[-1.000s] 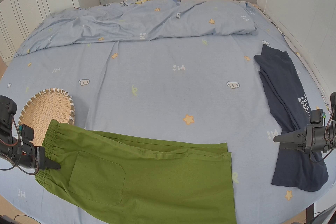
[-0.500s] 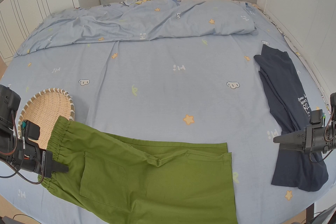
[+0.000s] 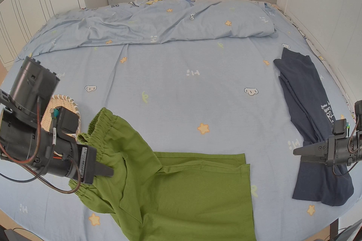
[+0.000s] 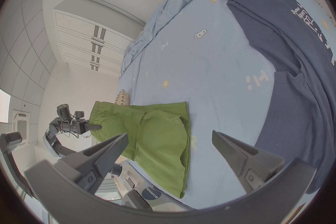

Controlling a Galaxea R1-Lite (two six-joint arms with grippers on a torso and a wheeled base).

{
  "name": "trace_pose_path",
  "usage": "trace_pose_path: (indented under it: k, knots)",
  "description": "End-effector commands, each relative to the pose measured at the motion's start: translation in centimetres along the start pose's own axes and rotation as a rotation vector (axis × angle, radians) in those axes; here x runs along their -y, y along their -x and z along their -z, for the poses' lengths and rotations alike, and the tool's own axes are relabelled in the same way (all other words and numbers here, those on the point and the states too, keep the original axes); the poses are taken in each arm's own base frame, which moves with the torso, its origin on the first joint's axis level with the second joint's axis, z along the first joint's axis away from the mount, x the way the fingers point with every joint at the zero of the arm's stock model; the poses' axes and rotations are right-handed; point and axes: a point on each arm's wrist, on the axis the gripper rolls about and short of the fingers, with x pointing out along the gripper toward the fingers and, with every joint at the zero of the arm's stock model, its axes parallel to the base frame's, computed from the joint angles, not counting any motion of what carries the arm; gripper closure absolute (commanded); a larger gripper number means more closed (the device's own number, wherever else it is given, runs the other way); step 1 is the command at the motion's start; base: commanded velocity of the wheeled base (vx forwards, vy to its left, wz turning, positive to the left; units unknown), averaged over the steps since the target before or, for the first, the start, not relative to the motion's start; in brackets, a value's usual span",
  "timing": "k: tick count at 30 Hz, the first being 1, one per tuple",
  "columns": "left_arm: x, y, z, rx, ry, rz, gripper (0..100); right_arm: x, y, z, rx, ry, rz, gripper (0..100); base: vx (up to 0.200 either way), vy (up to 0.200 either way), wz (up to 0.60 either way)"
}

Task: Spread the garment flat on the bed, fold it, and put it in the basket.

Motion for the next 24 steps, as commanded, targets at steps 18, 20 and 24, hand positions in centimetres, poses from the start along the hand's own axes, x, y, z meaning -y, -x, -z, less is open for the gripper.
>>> trace_pose_path:
  k: [18,20,24]
  knots:
    - [9.4,-4.9,0.4,-0.121,-0.133,0.098,100,0.8,-0.8,-0.1,-0.03,-0.024,0.014,0,0.0,0.0,0.0]
    - [10.6,-5.7,0.5,-0.136,-0.12,0.113,100,0.9,-0.9,0.1,-0.034,-0.027,0.014,0,0.0,0.0,0.0]
    - [11.8,-6.1,0.7,-0.141,-0.135,0.133,100,1.2,-1.2,0.1,-0.044,-0.038,0.018,0,0.0,0.0,0.0]
